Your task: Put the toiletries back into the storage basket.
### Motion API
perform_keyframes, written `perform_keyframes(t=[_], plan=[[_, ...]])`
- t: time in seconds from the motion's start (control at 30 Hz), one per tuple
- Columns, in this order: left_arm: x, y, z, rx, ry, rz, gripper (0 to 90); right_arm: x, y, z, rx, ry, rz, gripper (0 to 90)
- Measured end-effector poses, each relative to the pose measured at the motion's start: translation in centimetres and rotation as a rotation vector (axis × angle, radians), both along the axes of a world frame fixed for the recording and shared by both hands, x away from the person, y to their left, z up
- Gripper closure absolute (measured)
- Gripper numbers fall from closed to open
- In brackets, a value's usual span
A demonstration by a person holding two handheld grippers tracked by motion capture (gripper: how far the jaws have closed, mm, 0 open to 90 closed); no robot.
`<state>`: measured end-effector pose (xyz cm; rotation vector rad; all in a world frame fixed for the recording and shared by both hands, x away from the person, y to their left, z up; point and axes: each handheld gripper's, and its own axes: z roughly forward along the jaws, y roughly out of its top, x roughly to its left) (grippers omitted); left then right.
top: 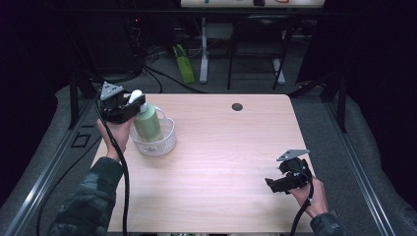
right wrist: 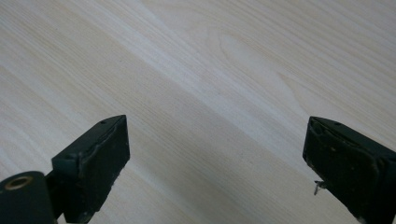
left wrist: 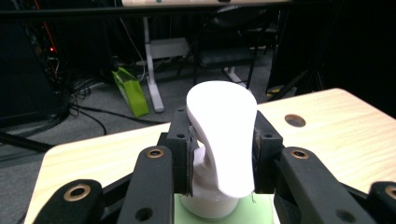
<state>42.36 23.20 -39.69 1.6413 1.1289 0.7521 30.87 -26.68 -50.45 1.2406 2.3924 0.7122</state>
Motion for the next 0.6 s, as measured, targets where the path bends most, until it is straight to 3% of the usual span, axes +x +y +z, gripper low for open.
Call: perform_keyframes(t=[0.17, 0.6], plan=[[-0.1, 0.3, -1.0, -0.009, 0.009, 0.0, 67.7, 0.0, -0.1, 0.1, 0.0, -0.005, -0.002, 6.8], [-1.6, 0.1, -0.8, 0.006, 0.02, 0.013, 67.1, -0.1, -0.1, 0.1, 0.001, 0.0, 0.0, 6.8]])
